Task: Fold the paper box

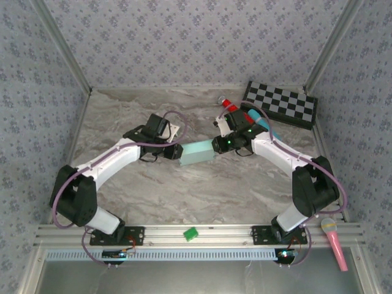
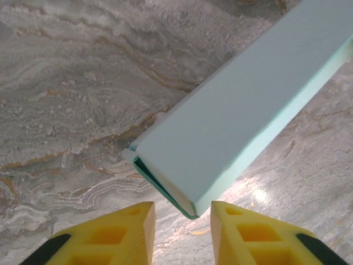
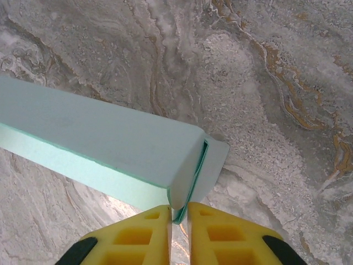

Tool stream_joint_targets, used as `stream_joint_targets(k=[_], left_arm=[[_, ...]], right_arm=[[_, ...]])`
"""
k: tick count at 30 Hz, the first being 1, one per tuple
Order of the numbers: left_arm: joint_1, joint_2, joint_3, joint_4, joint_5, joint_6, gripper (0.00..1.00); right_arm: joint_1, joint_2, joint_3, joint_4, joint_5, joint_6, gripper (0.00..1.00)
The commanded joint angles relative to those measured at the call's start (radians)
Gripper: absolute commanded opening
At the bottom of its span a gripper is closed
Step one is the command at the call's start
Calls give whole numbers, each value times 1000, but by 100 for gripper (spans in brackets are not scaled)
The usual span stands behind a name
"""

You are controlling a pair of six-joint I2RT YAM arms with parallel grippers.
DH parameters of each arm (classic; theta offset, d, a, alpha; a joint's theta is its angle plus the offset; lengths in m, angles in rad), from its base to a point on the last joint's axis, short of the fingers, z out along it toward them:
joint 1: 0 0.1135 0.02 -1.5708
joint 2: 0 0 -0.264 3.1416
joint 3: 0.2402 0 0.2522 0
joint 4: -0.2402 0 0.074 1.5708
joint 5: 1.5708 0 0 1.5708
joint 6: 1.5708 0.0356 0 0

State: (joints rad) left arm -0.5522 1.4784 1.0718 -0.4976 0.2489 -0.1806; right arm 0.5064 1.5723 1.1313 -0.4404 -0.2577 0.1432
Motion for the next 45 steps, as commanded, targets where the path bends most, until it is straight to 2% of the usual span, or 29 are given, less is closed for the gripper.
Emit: stream_joint_targets(k=[1, 17, 27, 34, 45], left_arm=[[-6, -51, 29, -3, -1, 7, 36], [-4, -146, 2, 87, -17, -48, 46], [0, -65, 52, 85, -66, -127, 47], [-2, -14, 66, 62, -50, -114, 47], [-8, 3, 54, 45, -49, -99, 47]], right_arm=[[1, -26, 7, -30, -3, 12, 18], [-23, -69, 42, -3, -21, 32, 30], [-30, -15, 131, -12, 5, 48, 39], [-28, 53, 185, -45, -16, 48, 41], [-14, 78, 152, -47, -19, 45, 41]])
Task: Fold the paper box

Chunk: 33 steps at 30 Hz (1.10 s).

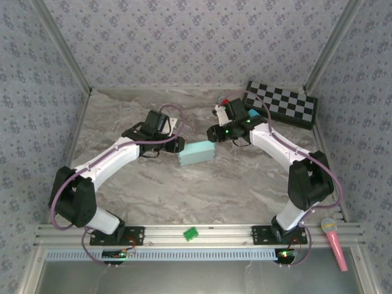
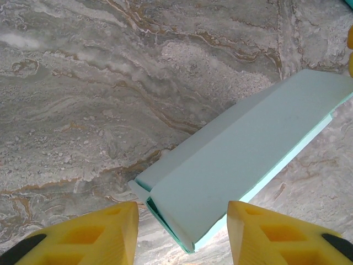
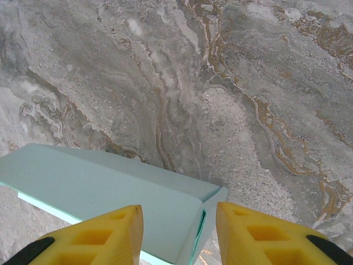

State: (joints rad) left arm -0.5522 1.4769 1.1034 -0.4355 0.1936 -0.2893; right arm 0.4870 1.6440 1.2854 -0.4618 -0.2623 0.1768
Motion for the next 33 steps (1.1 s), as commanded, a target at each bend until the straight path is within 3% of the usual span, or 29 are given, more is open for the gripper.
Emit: stream_joint_targets(k=[1, 33], left_arm=[[-8, 4, 21, -17, 7, 9, 46], [-11, -5, -49, -5, 26, 1, 46]], right_arm=[[6, 8, -6, -23, -16, 12, 41], [9, 41, -82, -16, 1, 11, 41]])
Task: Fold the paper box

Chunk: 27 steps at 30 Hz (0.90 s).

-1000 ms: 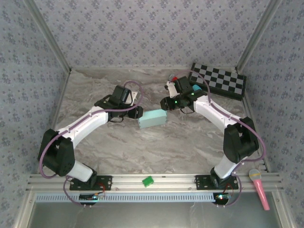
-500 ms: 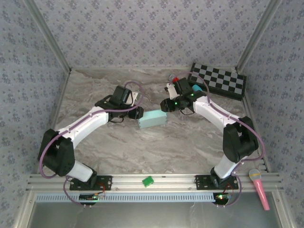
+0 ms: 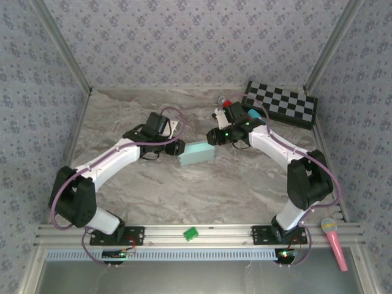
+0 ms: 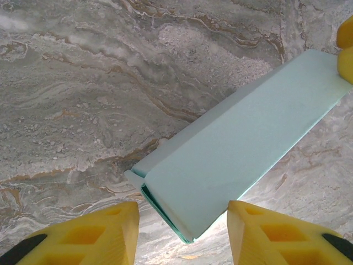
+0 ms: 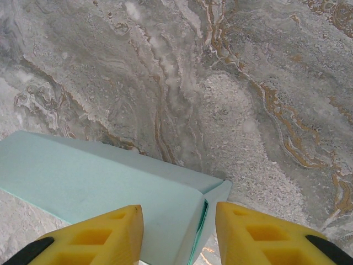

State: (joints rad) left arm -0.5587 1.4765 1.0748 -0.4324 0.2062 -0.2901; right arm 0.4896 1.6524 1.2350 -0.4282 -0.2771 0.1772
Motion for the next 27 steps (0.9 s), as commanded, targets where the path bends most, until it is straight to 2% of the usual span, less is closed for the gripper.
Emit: stream_joint_targets(k=[1, 12, 22, 27], left_arm=[[-6, -4, -23, -8, 15, 1, 46], [-4, -46, -51, 27, 64, -8, 46], [3, -81, -56, 123, 97, -67, 49], [6, -60, -42, 130, 59, -101, 50]], right_arm=[[7, 35, -34, -47, 19, 11, 41], [10, 43, -75, -41, 27, 12, 40], [12, 50, -80, -33, 27, 18, 40], [12, 51, -82, -31, 26, 18, 40]])
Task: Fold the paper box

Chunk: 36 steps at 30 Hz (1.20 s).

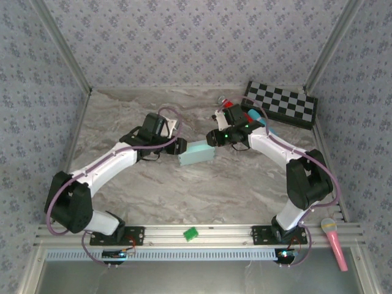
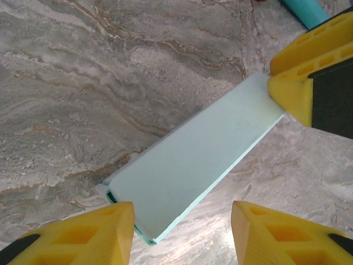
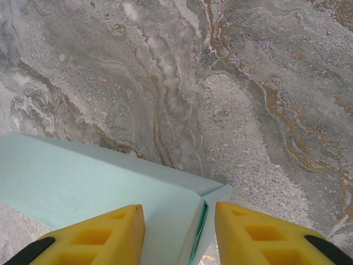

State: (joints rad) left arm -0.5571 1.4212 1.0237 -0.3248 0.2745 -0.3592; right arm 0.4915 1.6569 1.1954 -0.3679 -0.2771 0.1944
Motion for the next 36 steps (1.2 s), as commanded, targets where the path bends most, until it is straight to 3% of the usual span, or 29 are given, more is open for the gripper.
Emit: stream_joint_targets(k=[1, 6, 36], left_arm=[[5, 3, 18, 12, -24, -39, 50], [8, 32, 50, -33, -90, -59, 53], [4, 123, 36, -128, -101, -19, 50]], right_arm=[[10, 46, -43, -91, 25, 2, 40], [10, 44, -45, -91, 24, 0, 40], [12, 58, -101, -85, 65, -1, 40]])
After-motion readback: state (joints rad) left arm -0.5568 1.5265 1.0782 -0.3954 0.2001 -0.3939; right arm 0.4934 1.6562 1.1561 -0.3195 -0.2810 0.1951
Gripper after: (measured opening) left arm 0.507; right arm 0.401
